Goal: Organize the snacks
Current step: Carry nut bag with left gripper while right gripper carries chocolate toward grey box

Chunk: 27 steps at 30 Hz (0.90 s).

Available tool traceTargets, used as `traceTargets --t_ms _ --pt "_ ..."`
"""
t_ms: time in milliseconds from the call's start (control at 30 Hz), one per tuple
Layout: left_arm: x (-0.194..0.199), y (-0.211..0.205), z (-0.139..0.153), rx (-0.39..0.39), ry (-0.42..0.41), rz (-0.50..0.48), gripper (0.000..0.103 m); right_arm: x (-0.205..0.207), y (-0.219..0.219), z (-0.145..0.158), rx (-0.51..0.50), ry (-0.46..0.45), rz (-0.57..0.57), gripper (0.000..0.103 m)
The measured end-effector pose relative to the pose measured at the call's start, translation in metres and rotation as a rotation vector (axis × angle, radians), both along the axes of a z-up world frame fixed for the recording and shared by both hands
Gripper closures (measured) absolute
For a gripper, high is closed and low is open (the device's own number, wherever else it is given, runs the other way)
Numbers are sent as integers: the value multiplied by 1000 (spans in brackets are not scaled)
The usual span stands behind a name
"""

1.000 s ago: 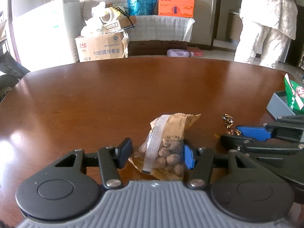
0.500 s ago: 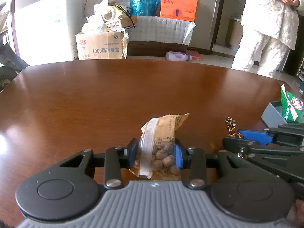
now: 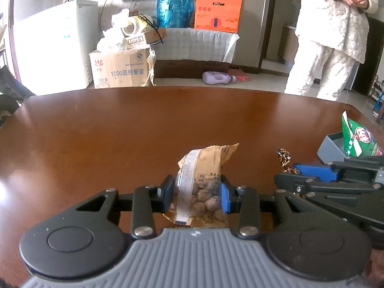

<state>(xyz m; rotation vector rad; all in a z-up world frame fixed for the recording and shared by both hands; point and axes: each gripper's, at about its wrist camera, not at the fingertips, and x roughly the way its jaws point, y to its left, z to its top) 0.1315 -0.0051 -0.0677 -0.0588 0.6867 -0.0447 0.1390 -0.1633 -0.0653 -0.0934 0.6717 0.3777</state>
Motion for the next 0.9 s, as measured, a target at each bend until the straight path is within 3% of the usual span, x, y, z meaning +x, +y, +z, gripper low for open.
traceTargets --t_ms 900 --pt "-13 -19 33 2 -35 -36 67 -35 -44 47 159 -59 -34 78"
